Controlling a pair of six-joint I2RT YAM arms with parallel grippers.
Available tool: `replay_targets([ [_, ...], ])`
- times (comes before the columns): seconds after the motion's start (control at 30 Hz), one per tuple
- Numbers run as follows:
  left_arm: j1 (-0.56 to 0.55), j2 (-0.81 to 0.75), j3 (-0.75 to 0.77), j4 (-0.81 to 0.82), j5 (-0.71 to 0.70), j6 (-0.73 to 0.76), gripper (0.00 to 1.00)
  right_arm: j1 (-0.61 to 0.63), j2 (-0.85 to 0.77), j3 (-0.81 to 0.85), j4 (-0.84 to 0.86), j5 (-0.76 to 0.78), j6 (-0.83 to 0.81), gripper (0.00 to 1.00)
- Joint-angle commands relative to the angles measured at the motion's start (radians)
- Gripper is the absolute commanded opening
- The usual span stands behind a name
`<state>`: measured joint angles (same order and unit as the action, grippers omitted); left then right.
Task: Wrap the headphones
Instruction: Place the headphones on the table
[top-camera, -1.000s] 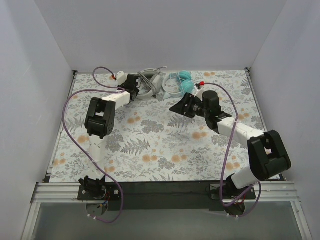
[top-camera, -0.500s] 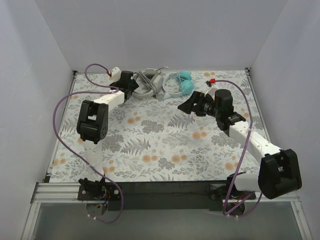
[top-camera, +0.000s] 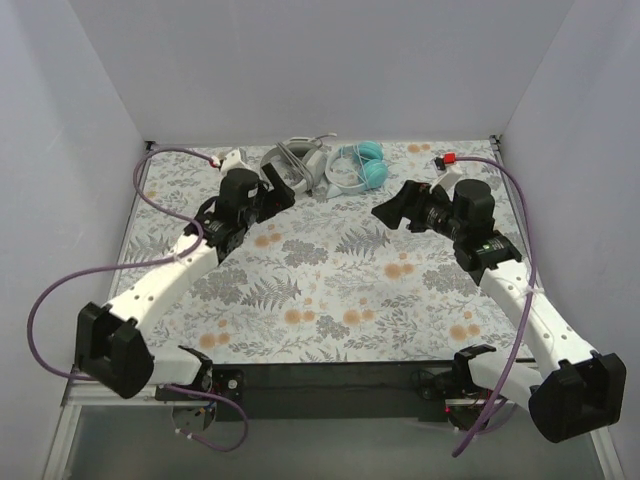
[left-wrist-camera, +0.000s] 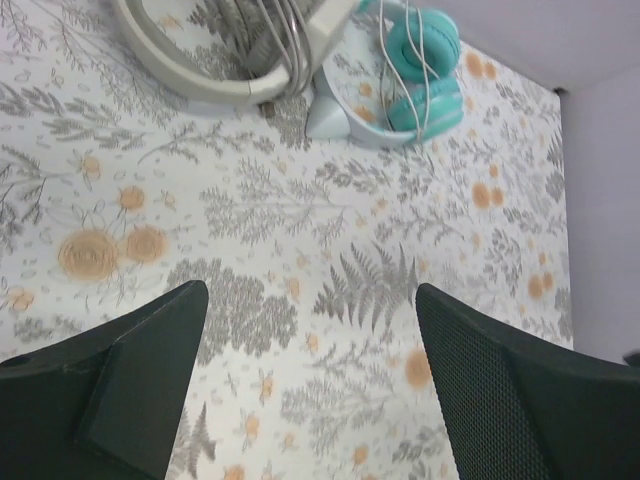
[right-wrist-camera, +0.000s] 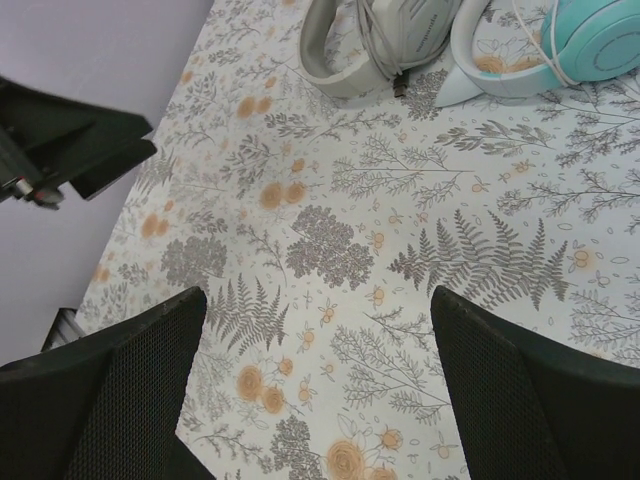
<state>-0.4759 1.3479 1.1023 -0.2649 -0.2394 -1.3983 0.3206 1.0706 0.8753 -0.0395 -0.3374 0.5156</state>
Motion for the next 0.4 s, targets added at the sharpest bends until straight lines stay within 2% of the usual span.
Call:
replay_targets([
  [0.0, -0.016, -0.18, -0.112, -0.066, 0.061, 0.065, 0.84, -0.006, -0.047, 0.054, -0.074, 0.052, -0.072, 0.98],
  [0.07, -0.018, -0.286, -0.151, -0.097, 0.068, 0.082, 0.85, -0.005, -0.069, 0.063, -0.109, 0.076, -0.094, 0.98],
  [0.2, -0.021, -0.384, -0.206, -0.152, 0.084, 0.117, 0.87, -0.005, -0.115, 0.051, -0.149, 0.146, -0.144, 0.98],
  [0.37, -0.021, -0.435, -0.22, -0.145, 0.124, 0.116, 0.88, -0.005, -0.155, 0.027, -0.178, 0.215, -0.19, 0.98],
])
